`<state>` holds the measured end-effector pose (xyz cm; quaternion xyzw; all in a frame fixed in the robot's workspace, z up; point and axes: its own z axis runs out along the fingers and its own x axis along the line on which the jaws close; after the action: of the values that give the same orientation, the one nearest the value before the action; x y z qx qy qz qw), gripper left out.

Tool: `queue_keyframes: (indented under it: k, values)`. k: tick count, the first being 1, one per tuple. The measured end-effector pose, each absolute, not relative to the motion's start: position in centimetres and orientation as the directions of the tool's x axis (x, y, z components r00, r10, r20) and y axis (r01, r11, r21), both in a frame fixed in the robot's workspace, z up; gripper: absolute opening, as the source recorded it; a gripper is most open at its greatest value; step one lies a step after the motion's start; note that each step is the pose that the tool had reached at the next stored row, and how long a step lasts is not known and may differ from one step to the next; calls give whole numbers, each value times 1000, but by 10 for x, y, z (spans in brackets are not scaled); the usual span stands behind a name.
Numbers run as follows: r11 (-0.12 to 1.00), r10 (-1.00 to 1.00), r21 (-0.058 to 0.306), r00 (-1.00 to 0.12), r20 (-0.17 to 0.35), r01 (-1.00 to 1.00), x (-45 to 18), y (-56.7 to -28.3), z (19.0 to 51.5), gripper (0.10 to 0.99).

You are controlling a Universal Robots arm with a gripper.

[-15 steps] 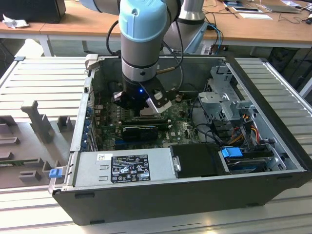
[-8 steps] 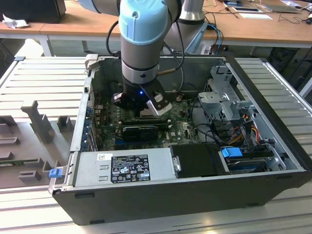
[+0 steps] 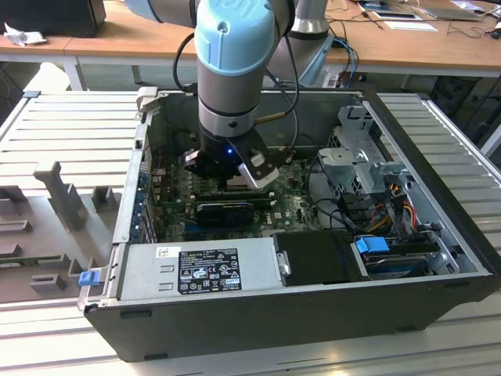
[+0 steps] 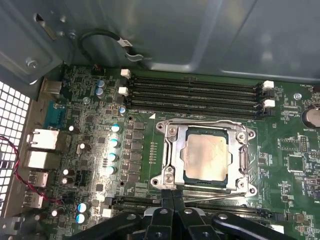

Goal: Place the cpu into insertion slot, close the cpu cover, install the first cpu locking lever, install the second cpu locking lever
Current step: 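Install the second cpu locking lever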

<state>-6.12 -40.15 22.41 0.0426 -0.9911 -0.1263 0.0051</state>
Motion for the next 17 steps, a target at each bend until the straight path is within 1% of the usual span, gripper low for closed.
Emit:
queue_keyframes:
  k: [12,16,17]
  values:
    - [963,-86,256,-996,-1,-83,-65,-402,220,106]
    - [960,-86,266,-996,-2,-84,-68,-402,214,106]
    - [957,-86,276,-996,-3,-83,-69,-402,212,106]
